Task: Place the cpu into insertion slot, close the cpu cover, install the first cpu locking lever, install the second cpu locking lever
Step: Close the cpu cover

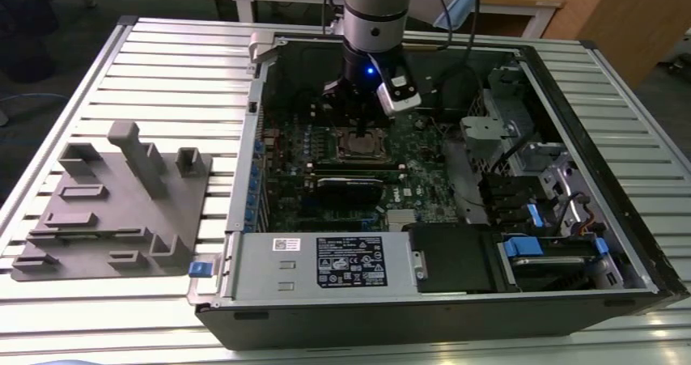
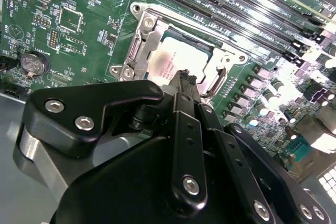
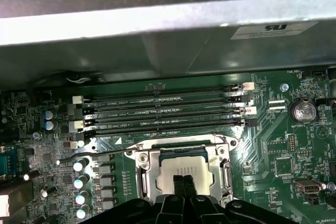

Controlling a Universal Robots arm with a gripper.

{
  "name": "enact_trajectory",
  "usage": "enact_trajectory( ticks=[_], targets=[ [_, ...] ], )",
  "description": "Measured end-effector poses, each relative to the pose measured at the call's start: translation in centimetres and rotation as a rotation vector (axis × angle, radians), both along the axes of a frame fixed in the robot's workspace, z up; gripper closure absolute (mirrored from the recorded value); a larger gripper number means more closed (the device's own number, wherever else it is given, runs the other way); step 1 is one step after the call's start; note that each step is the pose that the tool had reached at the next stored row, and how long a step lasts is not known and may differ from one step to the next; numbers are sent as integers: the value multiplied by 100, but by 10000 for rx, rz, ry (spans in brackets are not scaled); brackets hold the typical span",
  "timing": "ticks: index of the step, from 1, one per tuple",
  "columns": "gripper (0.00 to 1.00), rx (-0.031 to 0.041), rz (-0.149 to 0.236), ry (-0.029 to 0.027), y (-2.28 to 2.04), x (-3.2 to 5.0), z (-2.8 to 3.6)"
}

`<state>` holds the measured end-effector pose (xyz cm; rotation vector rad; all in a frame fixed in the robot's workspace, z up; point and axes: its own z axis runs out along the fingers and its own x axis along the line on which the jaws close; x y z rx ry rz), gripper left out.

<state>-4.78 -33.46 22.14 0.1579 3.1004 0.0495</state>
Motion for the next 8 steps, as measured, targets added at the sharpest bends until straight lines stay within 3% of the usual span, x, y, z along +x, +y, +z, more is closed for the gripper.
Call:
enact_trajectory(
  ticks=[8],
  targets=[
    [89,-7,-1,1,-2,23,0]
  ],
)
